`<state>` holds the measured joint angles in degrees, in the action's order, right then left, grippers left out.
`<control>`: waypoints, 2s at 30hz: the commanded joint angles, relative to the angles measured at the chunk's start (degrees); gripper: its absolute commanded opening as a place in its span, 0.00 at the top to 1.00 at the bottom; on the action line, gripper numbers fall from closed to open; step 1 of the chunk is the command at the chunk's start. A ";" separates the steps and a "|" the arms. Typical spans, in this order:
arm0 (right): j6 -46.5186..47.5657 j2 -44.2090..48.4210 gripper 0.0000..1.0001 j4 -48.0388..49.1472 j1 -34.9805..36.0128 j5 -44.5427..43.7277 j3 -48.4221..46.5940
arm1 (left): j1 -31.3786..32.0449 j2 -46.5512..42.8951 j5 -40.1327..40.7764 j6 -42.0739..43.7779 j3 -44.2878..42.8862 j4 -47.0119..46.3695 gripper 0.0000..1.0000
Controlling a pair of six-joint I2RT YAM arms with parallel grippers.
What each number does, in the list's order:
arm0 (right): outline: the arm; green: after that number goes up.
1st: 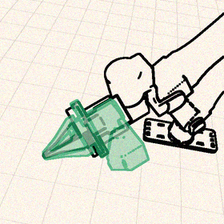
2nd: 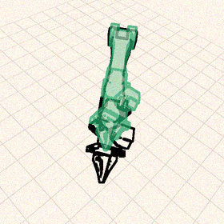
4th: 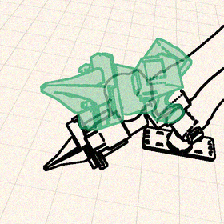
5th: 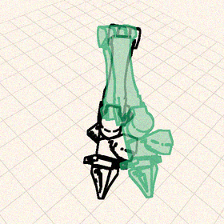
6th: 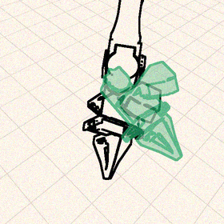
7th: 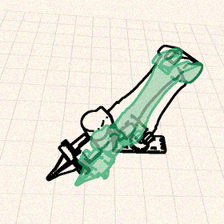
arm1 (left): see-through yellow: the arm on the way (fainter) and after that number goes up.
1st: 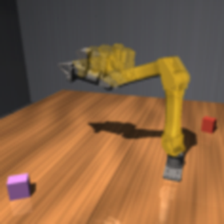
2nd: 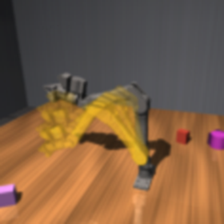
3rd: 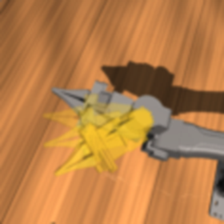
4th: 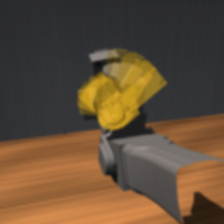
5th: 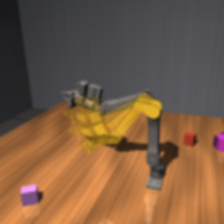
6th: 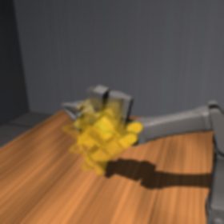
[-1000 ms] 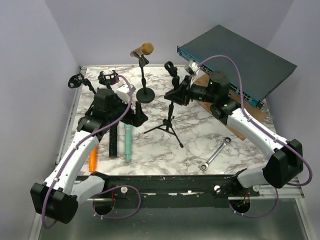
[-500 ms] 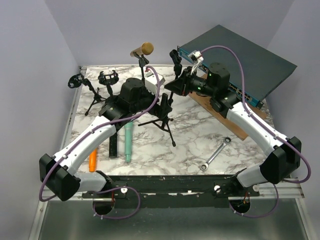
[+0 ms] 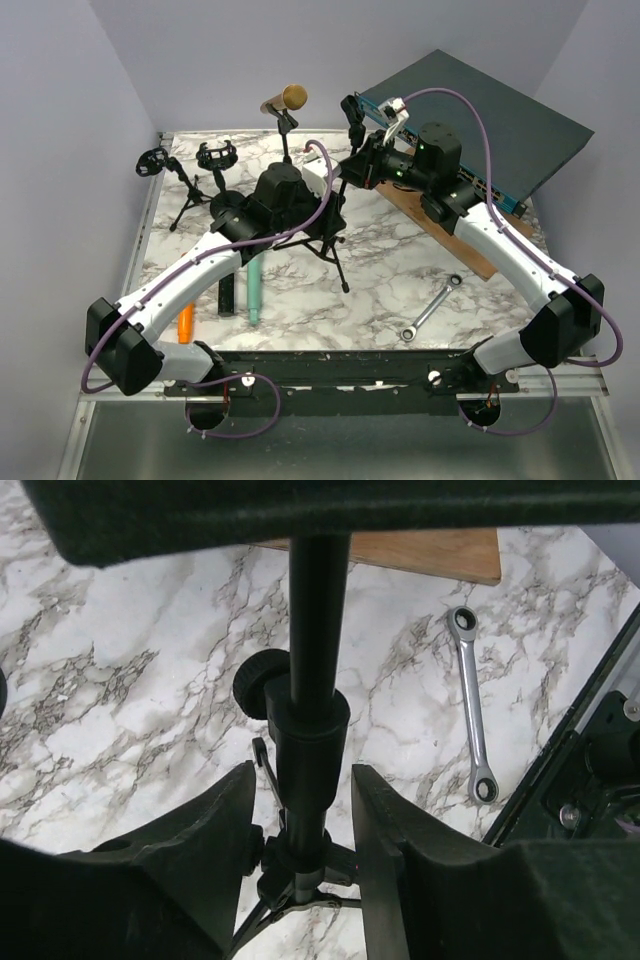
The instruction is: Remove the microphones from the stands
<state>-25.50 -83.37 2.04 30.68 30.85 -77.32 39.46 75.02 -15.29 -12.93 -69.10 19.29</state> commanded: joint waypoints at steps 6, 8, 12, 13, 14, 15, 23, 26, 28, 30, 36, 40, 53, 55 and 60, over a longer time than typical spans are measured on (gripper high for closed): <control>-2.06 1.16 0.99 2.21 0.00 -0.12 -1.83 | 0.58 2.01 0.46 -0.36 1.17 -1.52 0.79; -2.59 1.36 0.99 2.97 -0.07 0.79 -1.48 | 0.59 2.06 -1.69 0.36 1.46 -2.20 0.98; -1.99 3.02 0.77 4.16 -0.05 1.46 0.33 | -1.41 -0.13 -9.83 1.51 3.36 -5.67 1.00; -1.00 3.91 0.65 4.09 -0.08 1.25 1.02 | -2.49 -1.37 -12.51 0.90 4.43 -6.91 1.00; 0.65 4.55 0.49 4.00 -0.01 1.23 1.70 | -4.20 -2.54 -15.94 0.04 5.25 -8.64 1.00; 1.93 5.45 0.39 3.65 -0.01 1.32 2.50 | -5.95 -3.83 -19.00 -1.24 6.46 -10.44 1.00; 11.06 11.69 0.17 5.89 -0.15 9.16 11.12 | -16.67 -9.68 -48.44 -7.99 9.62 -22.34 1.00; 10.71 11.93 0.18 8.56 -0.09 17.02 12.02 | -16.70 -10.13 -55.94 -9.97 10.77 -24.91 1.00; 9.39 11.47 0.19 10.91 -0.11 22.32 12.19 | -16.71 -9.70 -59.54 -11.20 11.38 -26.48 1.00; 8.83 11.01 0.20 12.54 -0.10 26.10 12.30 | -16.72 -9.25 -61.67 -11.75 11.79 -27.30 1.00; 5.85 10.84 0.29 17.93 -0.10 32.21 14.11 | -16.61 -8.53 -64.15 -12.91 12.06 -28.97 1.00; 5.30 10.06 0.29 18.95 -0.12 33.12 14.64 | -16.20 -8.10 -65.08 -13.26 12.06 -29.54 1.00; 1.46 6.46 0.47 24.06 1.39 36.58 14.03 | -14.24 -6.84 -65.75 -14.14 11.65 -30.01 1.00; 1.84 6.45 0.52 24.16 1.75 36.56 14.30 | -14.15 -6.66 -65.92 -14.23 11.62 -30.18 1.00; 3.34 6.47 0.74 24.42 2.11 37.13 14.10 | -14.00 -6.08 -66.27 -14.60 11.62 -30.40 1.00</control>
<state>-22.96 -76.60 24.51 32.25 65.82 -63.11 25.15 68.84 -78.85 -27.11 -56.73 -7.66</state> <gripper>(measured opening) 0.350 0.169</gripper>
